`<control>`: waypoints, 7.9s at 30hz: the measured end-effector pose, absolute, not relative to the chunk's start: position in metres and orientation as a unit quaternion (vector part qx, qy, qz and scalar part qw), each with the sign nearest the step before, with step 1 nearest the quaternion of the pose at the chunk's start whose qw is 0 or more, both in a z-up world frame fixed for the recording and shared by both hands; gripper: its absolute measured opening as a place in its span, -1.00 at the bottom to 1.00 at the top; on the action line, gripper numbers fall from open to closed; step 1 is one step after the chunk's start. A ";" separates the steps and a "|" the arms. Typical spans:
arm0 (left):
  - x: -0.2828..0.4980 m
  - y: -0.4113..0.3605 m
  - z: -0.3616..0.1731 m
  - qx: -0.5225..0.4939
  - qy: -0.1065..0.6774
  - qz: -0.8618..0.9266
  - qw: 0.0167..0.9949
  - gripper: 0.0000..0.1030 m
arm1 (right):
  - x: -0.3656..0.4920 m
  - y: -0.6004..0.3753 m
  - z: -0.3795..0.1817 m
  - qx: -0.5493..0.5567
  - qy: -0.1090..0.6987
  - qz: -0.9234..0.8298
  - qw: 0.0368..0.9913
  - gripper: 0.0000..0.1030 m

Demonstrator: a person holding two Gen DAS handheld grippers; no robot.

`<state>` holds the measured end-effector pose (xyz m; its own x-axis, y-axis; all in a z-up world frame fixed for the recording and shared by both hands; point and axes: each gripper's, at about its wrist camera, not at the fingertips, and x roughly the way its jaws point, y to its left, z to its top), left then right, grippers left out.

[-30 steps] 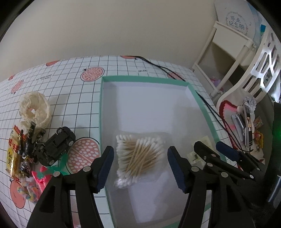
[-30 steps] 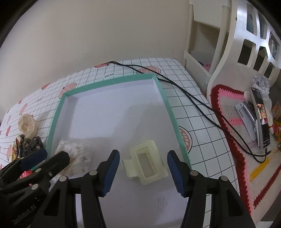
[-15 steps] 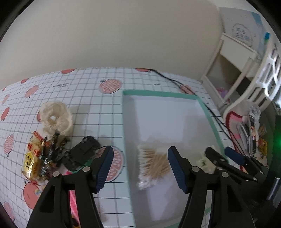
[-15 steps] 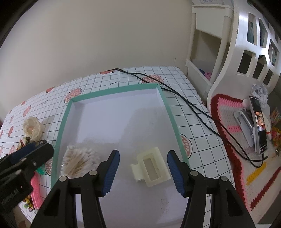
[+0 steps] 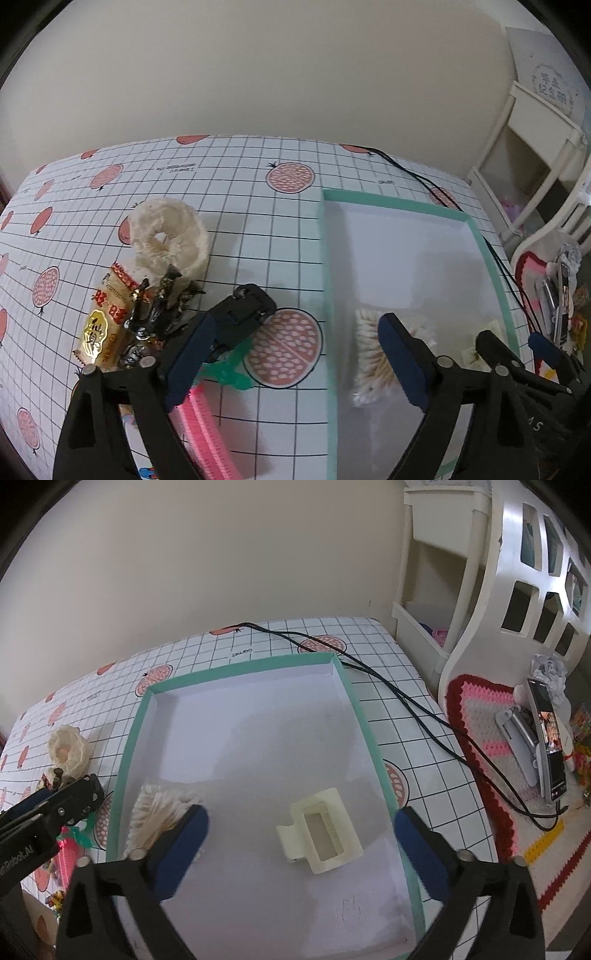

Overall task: Organize objects
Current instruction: 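Release swab bag from left tool while right tool releases claw clip in tray, then move both tools back toward the remaining pile of items, then grasp the pink hair rollers with the right tool, then grasp the colorful toy block figure with the left tool, then carry pink rollers into the tray with the right tool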

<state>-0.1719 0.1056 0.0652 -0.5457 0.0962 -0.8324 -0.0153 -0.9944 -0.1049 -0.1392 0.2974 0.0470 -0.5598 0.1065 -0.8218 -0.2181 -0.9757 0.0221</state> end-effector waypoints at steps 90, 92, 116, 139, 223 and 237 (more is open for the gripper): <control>-0.095 -0.003 0.023 -0.635 -0.152 0.757 0.000 0.41 | -0.146 0.098 0.029 -0.549 0.071 0.810 -0.195 -0.01; -0.095 -0.003 0.023 -0.635 -0.148 0.758 0.000 0.38 | -0.146 0.096 0.028 -0.551 0.072 0.807 -0.201 -0.05; -0.084 0.001 0.025 -0.632 -0.128 0.764 0.022 0.00 | -0.153 0.080 -0.002 -0.592 0.062 0.777 -0.207 -0.40; -0.099 -0.011 0.037 -0.624 -0.128 0.771 0.014 -0.15 | -0.147 0.085 0.020 -0.576 0.069 0.785 -0.218 -0.43; -0.134 0.078 0.131 -0.446 -0.056 0.893 0.016 -0.37 | -0.107 0.300 0.114 -0.407 0.196 0.892 -0.023 -0.44; -0.161 0.058 0.064 -0.537 -0.079 0.840 -0.004 -0.04 | -0.119 0.286 0.076 -0.468 0.187 0.863 -0.029 -0.44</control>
<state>-0.1614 0.0579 0.0641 -0.4238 0.0776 -0.9024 0.0923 -0.9874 -0.1283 -0.1188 0.2862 0.0760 -0.5602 -0.2253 -0.7971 -0.1243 -0.9286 0.3498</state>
